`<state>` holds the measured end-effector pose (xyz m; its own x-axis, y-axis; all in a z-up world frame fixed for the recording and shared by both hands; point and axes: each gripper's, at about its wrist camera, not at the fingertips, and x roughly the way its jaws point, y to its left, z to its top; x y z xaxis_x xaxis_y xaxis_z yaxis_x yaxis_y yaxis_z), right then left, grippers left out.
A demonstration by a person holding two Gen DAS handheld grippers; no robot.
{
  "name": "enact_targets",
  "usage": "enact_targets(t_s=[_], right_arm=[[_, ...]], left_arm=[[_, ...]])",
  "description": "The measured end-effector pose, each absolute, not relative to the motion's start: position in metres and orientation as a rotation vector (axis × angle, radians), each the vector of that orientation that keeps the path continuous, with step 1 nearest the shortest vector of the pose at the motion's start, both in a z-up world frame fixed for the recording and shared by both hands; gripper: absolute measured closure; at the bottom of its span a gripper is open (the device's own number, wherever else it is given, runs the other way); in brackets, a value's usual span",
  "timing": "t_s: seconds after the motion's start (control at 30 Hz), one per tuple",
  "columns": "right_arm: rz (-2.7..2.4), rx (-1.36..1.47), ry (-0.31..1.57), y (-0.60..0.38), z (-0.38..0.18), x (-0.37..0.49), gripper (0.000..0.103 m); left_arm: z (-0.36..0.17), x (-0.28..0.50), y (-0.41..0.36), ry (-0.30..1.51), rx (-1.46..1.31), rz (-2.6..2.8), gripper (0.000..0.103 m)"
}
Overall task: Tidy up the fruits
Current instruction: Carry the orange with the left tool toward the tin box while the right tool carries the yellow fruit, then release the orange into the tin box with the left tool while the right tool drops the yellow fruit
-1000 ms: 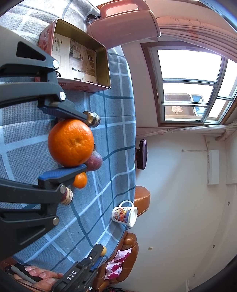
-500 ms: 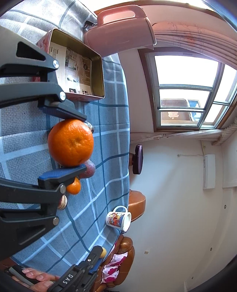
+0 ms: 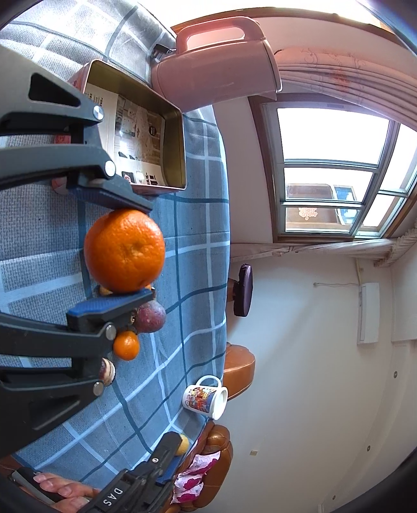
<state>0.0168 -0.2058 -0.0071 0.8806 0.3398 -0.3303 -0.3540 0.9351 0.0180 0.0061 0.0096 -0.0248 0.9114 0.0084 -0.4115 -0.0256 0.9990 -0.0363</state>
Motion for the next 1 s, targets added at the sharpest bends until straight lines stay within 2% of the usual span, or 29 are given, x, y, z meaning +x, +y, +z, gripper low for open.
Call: enact_targets(t_s=[1.0], right_arm=[[0.578, -0.181, 0.352, -0.093, 0.012, 0.052, 0.076]], left_arm=[[-0.037, 0.023, 0.087, 0.504, -0.080, 0.173, 0.054]])
